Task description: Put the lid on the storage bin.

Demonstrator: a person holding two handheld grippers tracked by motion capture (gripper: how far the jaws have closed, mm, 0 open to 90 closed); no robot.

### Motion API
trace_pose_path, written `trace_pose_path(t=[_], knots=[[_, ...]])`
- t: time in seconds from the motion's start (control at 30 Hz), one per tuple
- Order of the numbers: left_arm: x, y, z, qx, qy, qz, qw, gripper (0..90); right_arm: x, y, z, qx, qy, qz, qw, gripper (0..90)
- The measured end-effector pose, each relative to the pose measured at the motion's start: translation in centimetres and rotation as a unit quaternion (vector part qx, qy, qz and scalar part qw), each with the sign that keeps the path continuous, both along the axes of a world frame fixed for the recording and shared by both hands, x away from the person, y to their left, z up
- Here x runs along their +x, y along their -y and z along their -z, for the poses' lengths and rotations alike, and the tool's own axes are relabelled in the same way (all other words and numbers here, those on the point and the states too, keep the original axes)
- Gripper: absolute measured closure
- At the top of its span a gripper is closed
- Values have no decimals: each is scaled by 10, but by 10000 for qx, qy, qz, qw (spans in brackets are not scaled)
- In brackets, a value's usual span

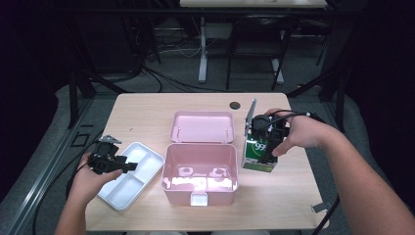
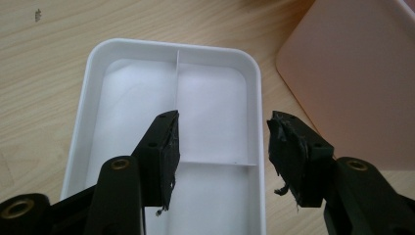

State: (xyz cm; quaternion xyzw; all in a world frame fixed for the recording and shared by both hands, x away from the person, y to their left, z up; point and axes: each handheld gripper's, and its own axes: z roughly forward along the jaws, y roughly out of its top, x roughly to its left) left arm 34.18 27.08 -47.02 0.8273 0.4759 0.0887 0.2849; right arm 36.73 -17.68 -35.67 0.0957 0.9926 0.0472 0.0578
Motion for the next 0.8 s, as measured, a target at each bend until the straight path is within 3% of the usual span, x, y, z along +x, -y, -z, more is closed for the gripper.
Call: trace_pose_path(t=[0.27,0.8], knots=[[1,1,1,-3,-25,17,10000,456,-1,-13,-5,-108,-57,-199,9997,161],[1,0,1,-18,-27,18,10000,456,-3,-57,-18,67,-43,-543,9985,160]])
